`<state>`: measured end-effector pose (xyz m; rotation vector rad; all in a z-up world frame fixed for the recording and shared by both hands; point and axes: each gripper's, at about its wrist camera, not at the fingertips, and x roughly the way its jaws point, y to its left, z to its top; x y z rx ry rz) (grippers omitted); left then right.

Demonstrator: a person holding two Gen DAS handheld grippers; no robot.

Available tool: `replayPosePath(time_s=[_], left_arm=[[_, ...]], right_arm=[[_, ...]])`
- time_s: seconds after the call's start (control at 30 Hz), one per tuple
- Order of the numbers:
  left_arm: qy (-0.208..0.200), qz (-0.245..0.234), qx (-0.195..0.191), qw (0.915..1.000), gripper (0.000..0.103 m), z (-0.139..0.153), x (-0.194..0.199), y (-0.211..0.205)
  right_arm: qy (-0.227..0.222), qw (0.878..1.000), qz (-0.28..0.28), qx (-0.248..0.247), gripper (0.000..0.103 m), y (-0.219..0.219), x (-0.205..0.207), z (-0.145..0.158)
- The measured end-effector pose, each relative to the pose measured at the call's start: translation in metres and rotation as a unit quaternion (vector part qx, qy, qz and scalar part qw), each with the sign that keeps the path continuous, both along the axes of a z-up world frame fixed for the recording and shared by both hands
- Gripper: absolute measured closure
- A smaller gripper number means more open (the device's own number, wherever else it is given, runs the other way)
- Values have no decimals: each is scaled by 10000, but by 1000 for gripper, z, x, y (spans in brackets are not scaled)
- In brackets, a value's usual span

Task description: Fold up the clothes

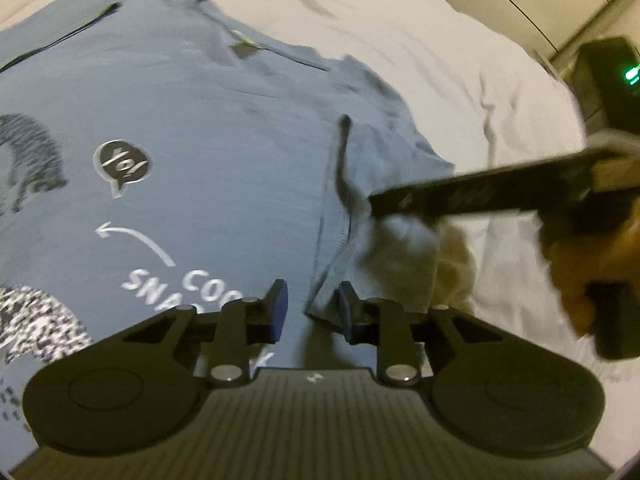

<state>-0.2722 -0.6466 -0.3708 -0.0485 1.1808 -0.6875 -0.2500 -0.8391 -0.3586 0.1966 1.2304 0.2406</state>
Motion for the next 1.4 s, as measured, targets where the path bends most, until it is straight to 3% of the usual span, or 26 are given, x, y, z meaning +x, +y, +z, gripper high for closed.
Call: replayPosePath(time_s=[0.07, 0.17, 0.27, 0.37, 0.47, 0.6, 0.73, 1.07, 1.4], left_arm=[[-50, -27, 16, 10000, 81, 2, -1, 6], [-146, -138, 31, 9998, 81, 6, -3, 12], [-297, -428, -38, 9986, 80, 10, -6, 9], [-253, -736, -149, 9969, 79, 7, -7, -2], [-273, -994, -75, 9947, 78, -1, -7, -13], [-344, -1007, -4, 9943, 77, 0, -6, -7], [-366, -984, 133, 9944, 77, 3, -8, 11], [-462, -972, 675, 9919, 76, 24, -27, 86], [-589, -887, 1189, 9872, 67, 56, -45, 175]], right_arm=[[-222, 9980, -152, 565, 75, 1, 3, 3], [-483, 9930, -832, 686, 74, -15, 1, 12], [-550, 9895, -1232, 524, 74, -34, -7, 16], [-286, 9906, -1260, 442, 74, -52, -11, 3], [-294, 9890, -1444, 112, 80, -68, -13, -7], [-624, 9736, -2193, -48, 75, -87, -22, 3], [-695, 9744, -2135, 117, 73, -67, -40, 11], [43, 9772, -2114, 162, 64, 15, -124, -16], [396, 9745, -2207, -104, 60, 69, -211, 16]])
